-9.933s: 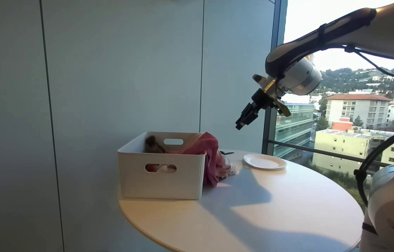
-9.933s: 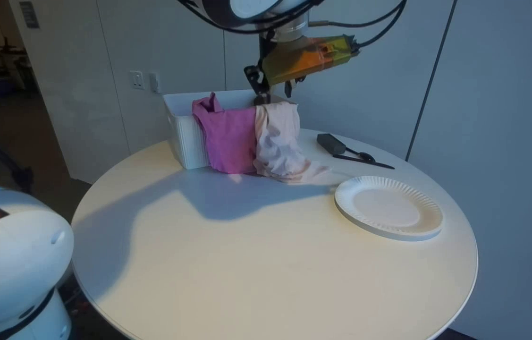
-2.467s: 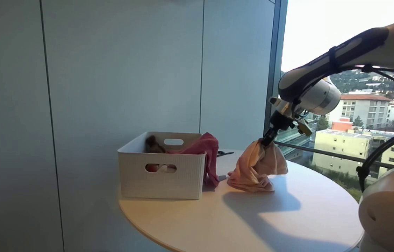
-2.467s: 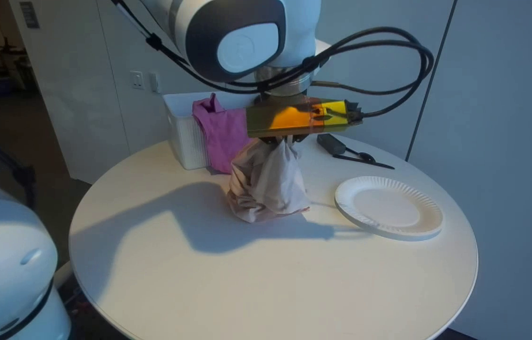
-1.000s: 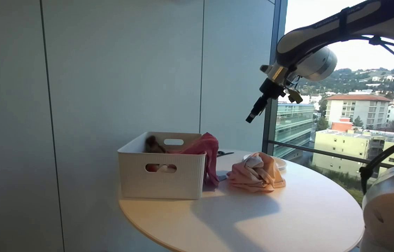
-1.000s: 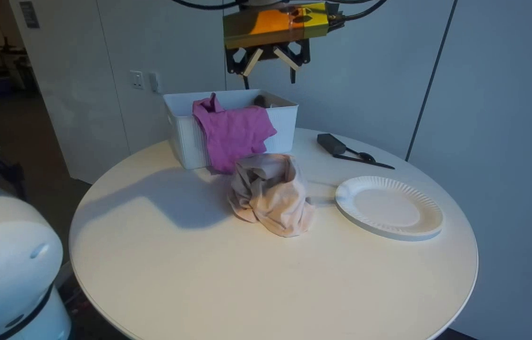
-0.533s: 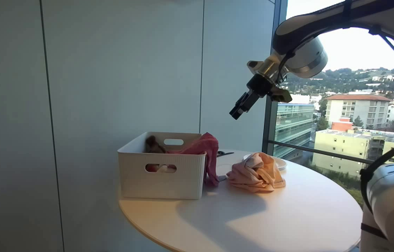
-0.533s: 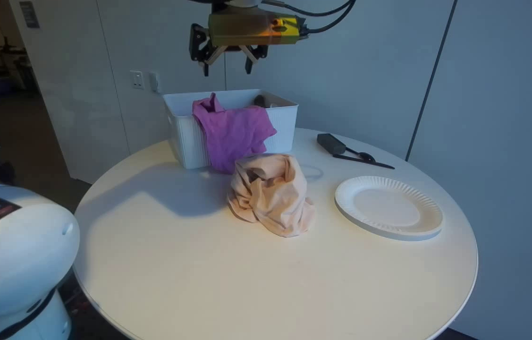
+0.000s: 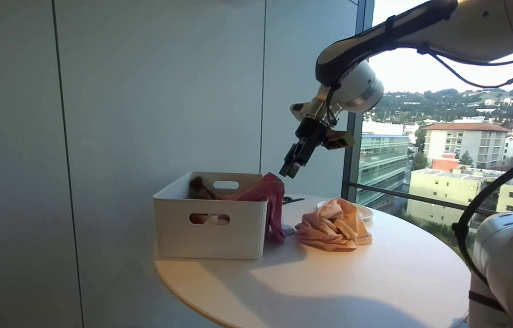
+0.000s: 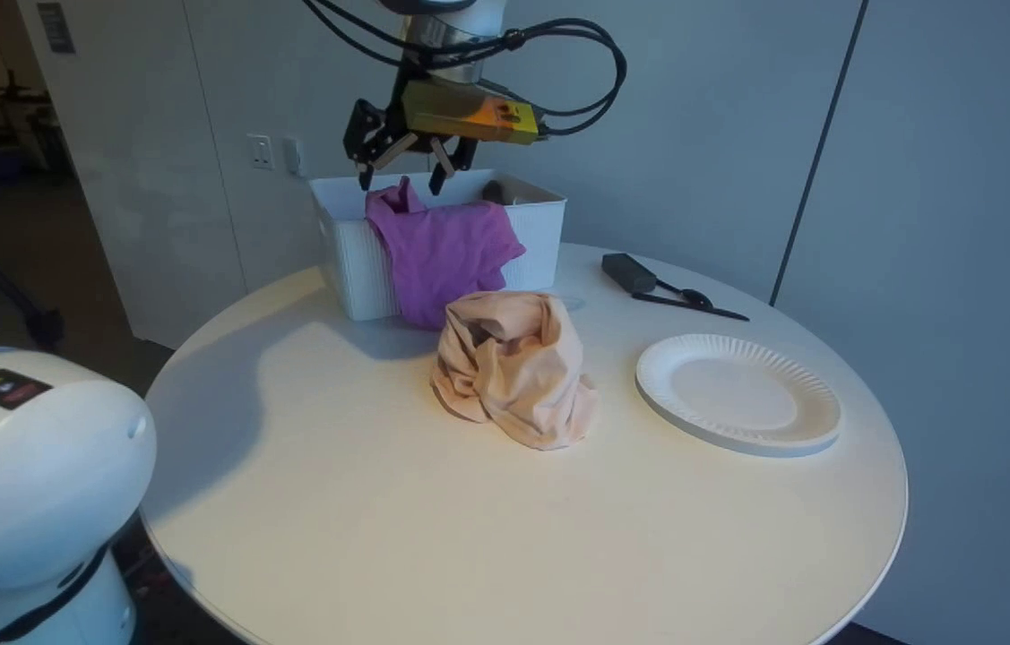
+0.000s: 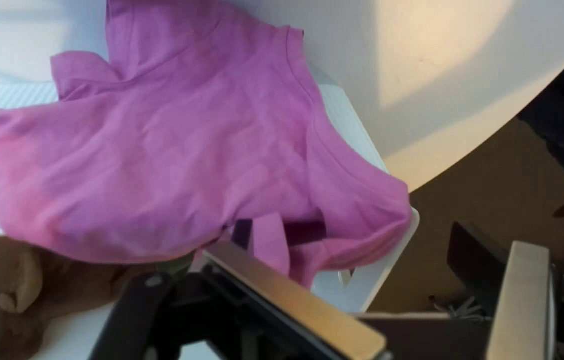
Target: Move the clothes from the box and place them on the table
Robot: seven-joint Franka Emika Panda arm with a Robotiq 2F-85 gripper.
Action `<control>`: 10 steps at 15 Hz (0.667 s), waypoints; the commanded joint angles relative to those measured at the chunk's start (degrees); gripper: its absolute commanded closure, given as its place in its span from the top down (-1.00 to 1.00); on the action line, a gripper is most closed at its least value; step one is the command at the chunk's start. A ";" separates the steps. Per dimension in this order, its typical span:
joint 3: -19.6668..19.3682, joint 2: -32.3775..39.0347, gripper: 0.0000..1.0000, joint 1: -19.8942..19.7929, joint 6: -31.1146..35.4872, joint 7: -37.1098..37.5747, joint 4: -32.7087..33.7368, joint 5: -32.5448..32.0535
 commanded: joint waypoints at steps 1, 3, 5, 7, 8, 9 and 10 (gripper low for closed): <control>4.22 7.81 1.00 -3.75 -4.28 -0.84 5.00 -0.40; 5.92 10.60 1.00 -5.03 -5.46 -1.32 6.17 -0.14; 7.25 12.59 1.00 -6.09 -6.46 -2.00 7.10 0.60; 7.90 13.83 1.00 -6.74 -7.06 -4.70 7.57 2.45; 8.63 14.23 1.00 -7.16 -7.05 -5.04 7.72 2.45; 9.12 14.63 1.00 -7.45 -7.11 -5.67 7.91 2.70; 9.69 14.96 1.00 -7.76 -6.99 -5.87 8.02 2.67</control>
